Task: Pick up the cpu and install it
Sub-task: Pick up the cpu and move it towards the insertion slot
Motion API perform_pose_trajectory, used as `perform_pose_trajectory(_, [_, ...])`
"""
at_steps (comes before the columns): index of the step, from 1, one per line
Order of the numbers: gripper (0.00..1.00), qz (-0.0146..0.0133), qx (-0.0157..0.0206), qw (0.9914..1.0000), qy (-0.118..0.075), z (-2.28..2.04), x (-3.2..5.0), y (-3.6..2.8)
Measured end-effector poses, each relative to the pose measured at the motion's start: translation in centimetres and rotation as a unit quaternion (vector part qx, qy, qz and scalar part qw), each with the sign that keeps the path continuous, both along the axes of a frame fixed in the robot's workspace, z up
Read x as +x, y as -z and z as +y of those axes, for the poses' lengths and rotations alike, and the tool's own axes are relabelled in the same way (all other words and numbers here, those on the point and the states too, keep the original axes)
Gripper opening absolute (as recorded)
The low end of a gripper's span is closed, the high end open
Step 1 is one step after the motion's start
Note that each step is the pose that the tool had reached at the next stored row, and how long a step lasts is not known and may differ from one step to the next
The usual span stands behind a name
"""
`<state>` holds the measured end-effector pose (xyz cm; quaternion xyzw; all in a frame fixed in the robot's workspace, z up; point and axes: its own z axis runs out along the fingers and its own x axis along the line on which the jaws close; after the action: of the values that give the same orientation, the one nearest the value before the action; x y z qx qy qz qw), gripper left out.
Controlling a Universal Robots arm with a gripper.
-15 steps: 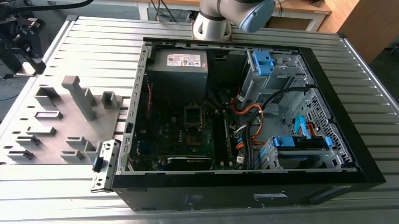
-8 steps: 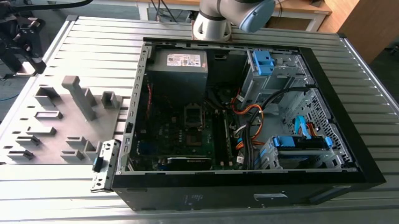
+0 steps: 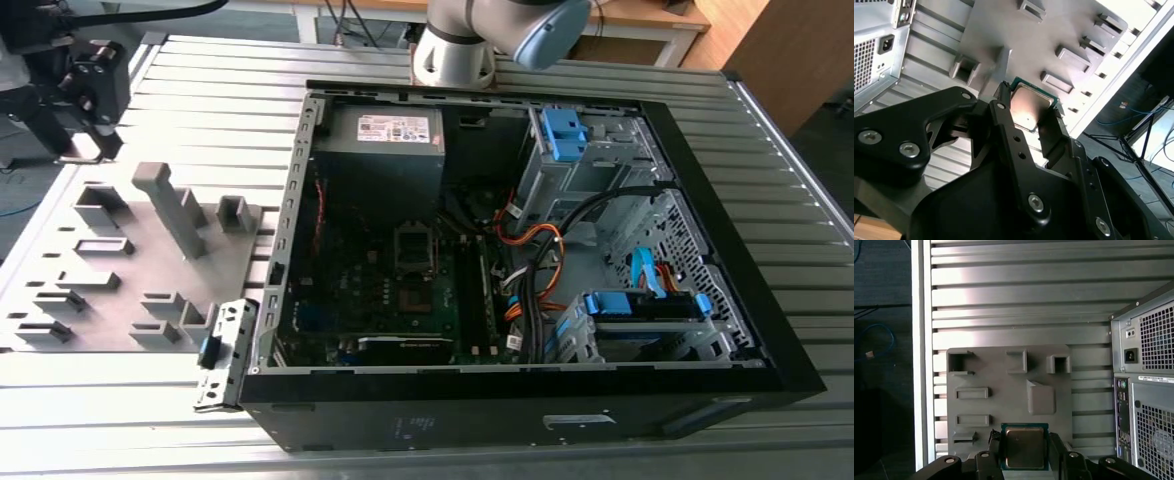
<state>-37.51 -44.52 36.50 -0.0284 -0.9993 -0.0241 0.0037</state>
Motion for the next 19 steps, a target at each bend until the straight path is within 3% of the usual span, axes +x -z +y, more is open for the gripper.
perform_pose_trajectory(19, [0.47,0.0000,0.0000,1.00000,0.000,0.00,7.21,0.01])
